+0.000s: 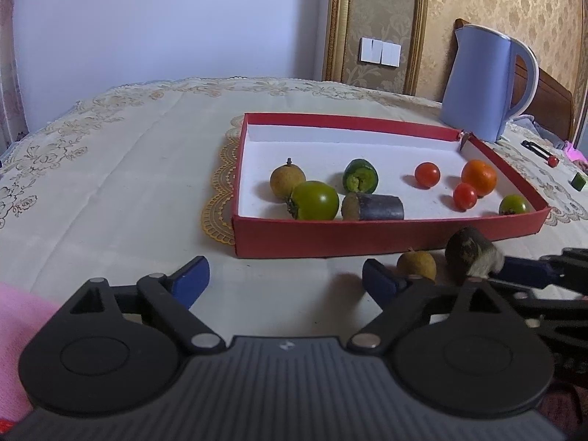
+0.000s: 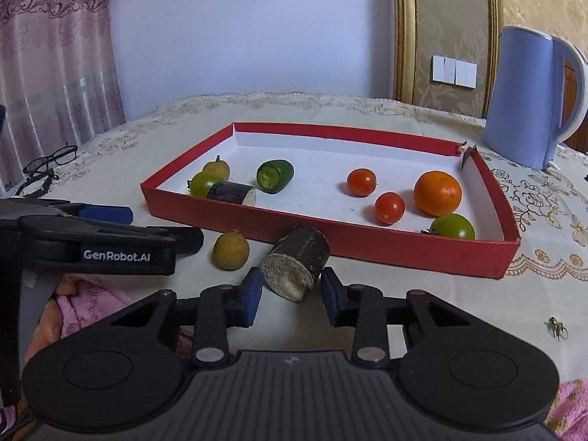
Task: Organize fruits
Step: 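Grasp the cut eggplant slice beside the tray with the right gripper, then carry the eggplant slice into the tray and open the right gripper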
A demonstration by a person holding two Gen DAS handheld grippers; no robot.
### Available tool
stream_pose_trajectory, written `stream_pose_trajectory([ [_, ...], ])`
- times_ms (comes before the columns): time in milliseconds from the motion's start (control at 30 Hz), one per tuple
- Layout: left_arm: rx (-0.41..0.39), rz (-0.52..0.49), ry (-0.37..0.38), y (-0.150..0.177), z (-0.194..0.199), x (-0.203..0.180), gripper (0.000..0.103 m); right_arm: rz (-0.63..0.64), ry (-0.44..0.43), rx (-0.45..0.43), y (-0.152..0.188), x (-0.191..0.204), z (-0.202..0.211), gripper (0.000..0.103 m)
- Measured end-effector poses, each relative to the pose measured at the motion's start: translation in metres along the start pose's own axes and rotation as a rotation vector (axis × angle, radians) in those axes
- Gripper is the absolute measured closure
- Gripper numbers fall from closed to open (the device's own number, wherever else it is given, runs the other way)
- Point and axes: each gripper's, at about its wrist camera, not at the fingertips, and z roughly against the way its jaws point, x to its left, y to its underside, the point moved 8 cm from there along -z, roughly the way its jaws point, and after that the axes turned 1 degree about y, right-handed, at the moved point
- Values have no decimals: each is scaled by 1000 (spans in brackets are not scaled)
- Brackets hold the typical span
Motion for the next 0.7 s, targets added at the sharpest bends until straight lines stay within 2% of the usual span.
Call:
stream_pose_trajectory([
  [33, 0, 0, -1, 0, 0, 0, 14, 8, 2, -14, -1, 0, 3, 70],
  [67, 0, -1, -1, 0, 0, 0, 13, 27, 10, -37, -4, 1, 10, 76],
  [100, 0, -2, -1, 0, 0, 0, 13, 51, 21, -64, -7, 3, 16, 76],
  [167, 0, 0, 0, 0, 0, 0, 13, 95, 44, -126, -18, 3, 31, 85],
  [267, -2, 4, 4, 0, 0, 0, 13, 146, 110, -168, -34, -2, 34, 85],
  [333, -3, 7, 6, 0, 1, 1, 13, 143, 93, -115, -35, -10, 28, 85],
  [500, -3, 6, 7, 0, 0, 1, 13, 19, 18, -15, -17, -30, 28, 82],
  [600, -4, 9, 8, 0, 1, 0, 13, -15, 3, -30, -12, -33, 32, 69],
  [633, -4, 9, 8, -1, 0, 0, 13, -25, -12, -29, -12, -32, 33, 57],
  [667, -4, 9, 8, -1, 0, 0, 13, -40, -30, -33, -13, -30, 35, 41],
  [700, -4, 9, 8, 0, 0, 0, 13, -51, -37, -46, -14, -29, 38, 36],
])
